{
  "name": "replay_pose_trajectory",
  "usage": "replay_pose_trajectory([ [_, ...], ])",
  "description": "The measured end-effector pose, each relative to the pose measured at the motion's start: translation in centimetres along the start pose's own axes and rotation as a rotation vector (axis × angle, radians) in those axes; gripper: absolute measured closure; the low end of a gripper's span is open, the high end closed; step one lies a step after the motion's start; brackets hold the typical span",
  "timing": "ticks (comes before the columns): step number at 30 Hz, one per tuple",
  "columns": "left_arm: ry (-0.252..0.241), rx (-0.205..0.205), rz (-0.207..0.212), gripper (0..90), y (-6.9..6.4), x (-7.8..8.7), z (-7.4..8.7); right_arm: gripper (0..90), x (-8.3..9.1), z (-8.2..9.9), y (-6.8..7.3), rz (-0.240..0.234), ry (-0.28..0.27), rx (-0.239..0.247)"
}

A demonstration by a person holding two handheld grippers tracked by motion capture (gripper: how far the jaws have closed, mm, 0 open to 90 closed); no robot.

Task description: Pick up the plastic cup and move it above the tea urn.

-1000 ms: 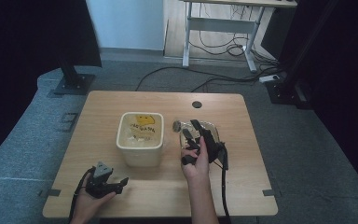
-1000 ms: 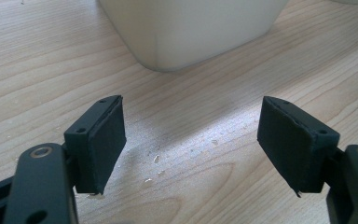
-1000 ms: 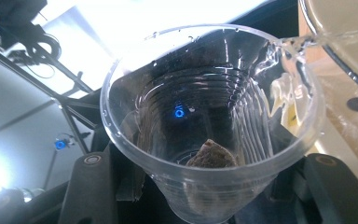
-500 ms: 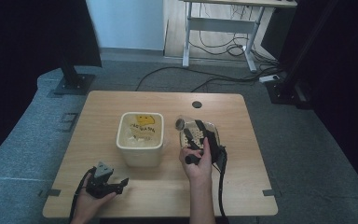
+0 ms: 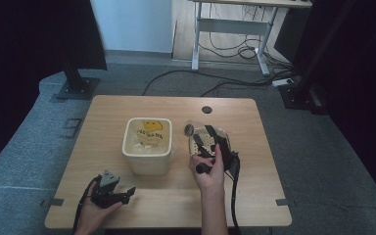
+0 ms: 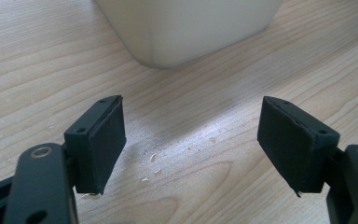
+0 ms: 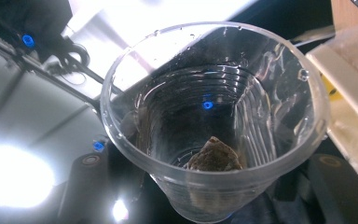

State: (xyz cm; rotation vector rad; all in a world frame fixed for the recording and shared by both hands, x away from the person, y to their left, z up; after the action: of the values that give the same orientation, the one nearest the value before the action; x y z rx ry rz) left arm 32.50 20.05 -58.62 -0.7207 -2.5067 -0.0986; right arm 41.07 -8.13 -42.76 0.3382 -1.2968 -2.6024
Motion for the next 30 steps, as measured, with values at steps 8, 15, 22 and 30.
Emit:
replay_pose_trajectory([
  [8, 0.001, 0.000, -0.002, 23.5, 0.0, 0.0, 0.0, 39.5, 0.1, -0.3, 0.2, 0.003, -0.018, 0.016],
  [15, 0.012, -0.007, 0.004, 23.4, -0.2, -0.2, 0.1, 40.8, 0.0, 0.5, -0.2, 0.004, 0.007, 0.007],
  [22, 0.010, -0.010, 0.008, 23.4, -0.3, -0.1, 0.1, 44.1, 0.6, -0.2, -1.8, 0.017, -0.016, -0.066],
  [30, 0.015, -0.016, 0.015, 23.3, -0.5, -0.3, 0.1, 43.6, 1.1, -0.6, -2.1, 0.023, -0.011, -0.040],
])
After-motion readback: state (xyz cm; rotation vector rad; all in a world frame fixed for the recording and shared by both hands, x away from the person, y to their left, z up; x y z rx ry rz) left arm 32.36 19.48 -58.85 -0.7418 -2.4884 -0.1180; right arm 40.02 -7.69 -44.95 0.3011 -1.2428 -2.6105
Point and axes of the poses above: each handheld gripper's, and its own axes: x roughly backward along the jaws, z roughly out of its underside, y roughly to its left, the point moved 9 cm from there along -x, roughly forward along the jaws, and after that the axes turned 14 degrees about -y, right-handed, at the moved point
